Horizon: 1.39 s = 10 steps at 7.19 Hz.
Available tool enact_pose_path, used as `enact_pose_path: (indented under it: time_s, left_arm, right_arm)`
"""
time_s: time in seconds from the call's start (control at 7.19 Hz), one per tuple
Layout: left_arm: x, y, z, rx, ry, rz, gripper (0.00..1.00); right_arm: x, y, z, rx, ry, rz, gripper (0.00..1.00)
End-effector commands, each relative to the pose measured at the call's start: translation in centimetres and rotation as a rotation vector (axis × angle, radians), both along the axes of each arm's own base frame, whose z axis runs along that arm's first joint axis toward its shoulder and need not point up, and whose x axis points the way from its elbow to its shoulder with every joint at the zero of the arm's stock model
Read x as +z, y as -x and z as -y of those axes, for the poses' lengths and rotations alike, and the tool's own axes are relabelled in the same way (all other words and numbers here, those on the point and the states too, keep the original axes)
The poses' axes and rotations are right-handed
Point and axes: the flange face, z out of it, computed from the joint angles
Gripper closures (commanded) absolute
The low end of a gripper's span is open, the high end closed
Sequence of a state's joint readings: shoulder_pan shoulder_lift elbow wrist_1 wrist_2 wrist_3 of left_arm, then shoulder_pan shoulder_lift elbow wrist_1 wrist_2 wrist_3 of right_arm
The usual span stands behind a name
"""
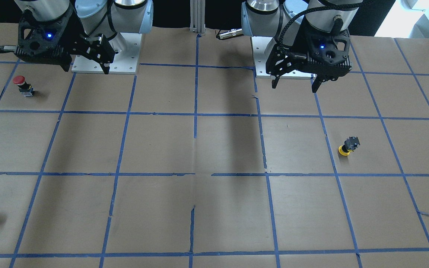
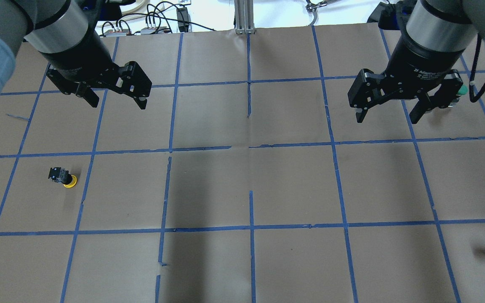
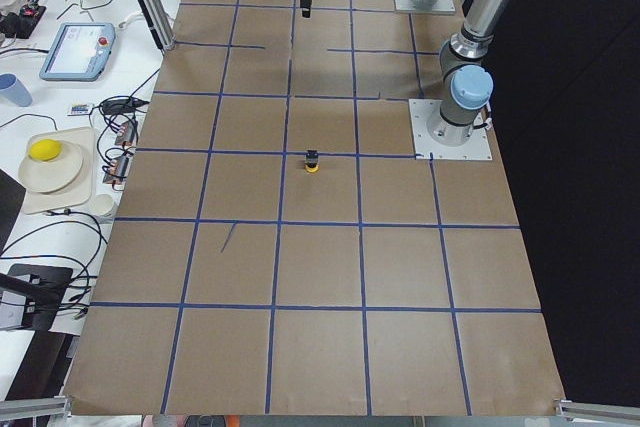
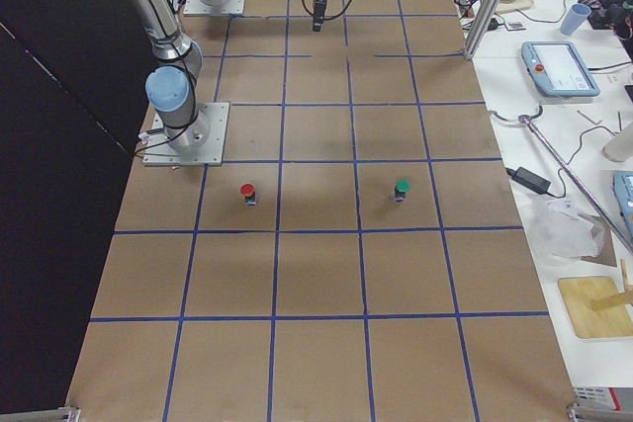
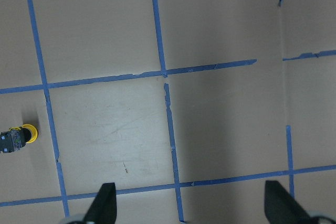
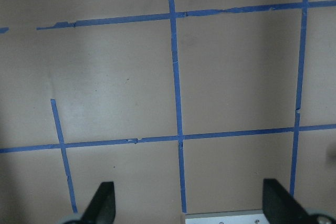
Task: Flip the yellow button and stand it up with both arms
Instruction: 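Move the left gripper down toward the yellow button lying on its side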
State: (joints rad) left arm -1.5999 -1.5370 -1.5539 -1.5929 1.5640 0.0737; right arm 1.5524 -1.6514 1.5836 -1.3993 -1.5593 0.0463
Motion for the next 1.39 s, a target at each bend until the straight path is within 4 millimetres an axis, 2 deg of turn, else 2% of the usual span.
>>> enact_pose_path:
  time_s: [0.0, 0.14, 0.42, 0.56, 0.7, 0.83, 1.25]
  left_arm:
    - [-0.1, 0.0, 0.0, -0.003, -0.002, -0.002, 0.0]
    - [-0.2, 0.0, -0.1, -0.005, -0.004, -0.001, 0.0]
    - [-0.2, -1.2, 0.2, 0.015, -0.004, 0.007, 0.0]
    - [-1.8, -3.1, 1.3, 0.05, -0.037, 0.016, 0.0]
    - [-5.0, -6.1, 2.9, 0.103, -0.101, 0.04, 0.0]
    - [-7.1, -9.0, 3.8, 0.13, -0.125, 0.043, 0.0]
    - [-13.6, -17.6, 3.3, 0.099, -0.127, 0.029, 0.01]
  right_arm:
    - [0.3, 0.1, -0.1, -0.001, 0.01, -0.001, 0.0]
    - [0.5, 0.1, -0.2, -0.001, 0.013, 0.001, 0.0]
    - [0.5, -0.1, -0.2, 0.0, 0.015, 0.005, 0.0]
    - [0.6, -0.1, -0.3, 0.001, 0.016, 0.007, 0.0]
    - [0.6, -0.3, -0.4, 0.006, 0.016, 0.008, 0.0]
    - [0.6, -0.2, -0.3, 0.003, 0.021, 0.007, 0.0]
    - [0.9, -0.1, -0.2, -0.011, 0.032, 0.005, 0.0]
